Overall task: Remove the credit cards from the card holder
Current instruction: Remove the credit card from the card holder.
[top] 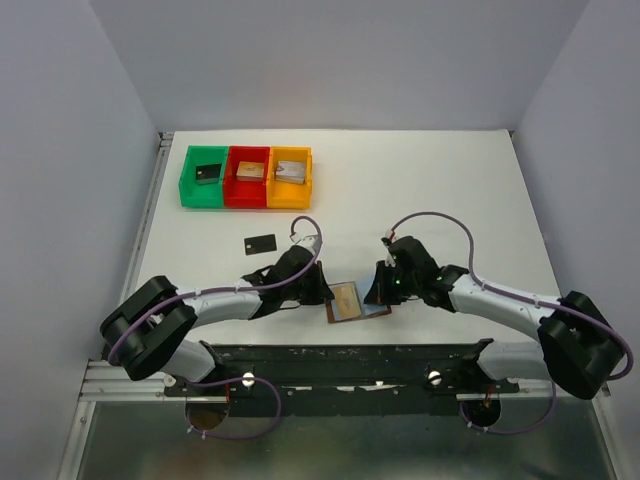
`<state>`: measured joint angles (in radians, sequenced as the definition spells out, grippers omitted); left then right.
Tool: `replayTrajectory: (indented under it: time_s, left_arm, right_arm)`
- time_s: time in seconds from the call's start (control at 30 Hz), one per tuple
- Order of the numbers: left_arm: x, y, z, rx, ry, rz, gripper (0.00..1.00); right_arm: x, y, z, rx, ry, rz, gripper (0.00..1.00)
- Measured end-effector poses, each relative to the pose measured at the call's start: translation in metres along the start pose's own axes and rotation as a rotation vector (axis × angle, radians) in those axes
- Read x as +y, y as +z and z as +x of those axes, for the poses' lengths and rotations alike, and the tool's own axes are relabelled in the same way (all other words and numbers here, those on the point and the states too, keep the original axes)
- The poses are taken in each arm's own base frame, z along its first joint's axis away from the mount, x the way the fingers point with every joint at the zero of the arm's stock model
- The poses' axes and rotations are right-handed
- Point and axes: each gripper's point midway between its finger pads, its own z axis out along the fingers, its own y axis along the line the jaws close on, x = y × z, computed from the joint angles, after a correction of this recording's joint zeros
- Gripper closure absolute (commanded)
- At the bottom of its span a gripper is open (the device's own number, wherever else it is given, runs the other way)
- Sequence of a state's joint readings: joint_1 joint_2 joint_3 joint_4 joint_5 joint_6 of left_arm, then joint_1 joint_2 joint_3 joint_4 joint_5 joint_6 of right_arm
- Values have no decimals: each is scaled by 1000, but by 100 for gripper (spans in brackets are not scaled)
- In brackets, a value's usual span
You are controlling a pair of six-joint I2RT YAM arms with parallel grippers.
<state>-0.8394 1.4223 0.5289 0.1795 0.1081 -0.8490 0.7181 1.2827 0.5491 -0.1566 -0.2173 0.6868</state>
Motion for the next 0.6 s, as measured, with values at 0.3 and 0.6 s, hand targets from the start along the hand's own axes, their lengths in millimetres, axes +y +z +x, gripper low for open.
replayTrajectory:
  time_s: [0.3, 0.6]
  left_arm:
    - [-21, -14, -20, -52, 21, 50, 94]
    - [-14, -6, -13, -24, 18, 26, 94]
  right_arm:
    - [32, -18, -24, -58, -59, -98, 64]
    - [35, 3, -9, 43, -48, -145, 63]
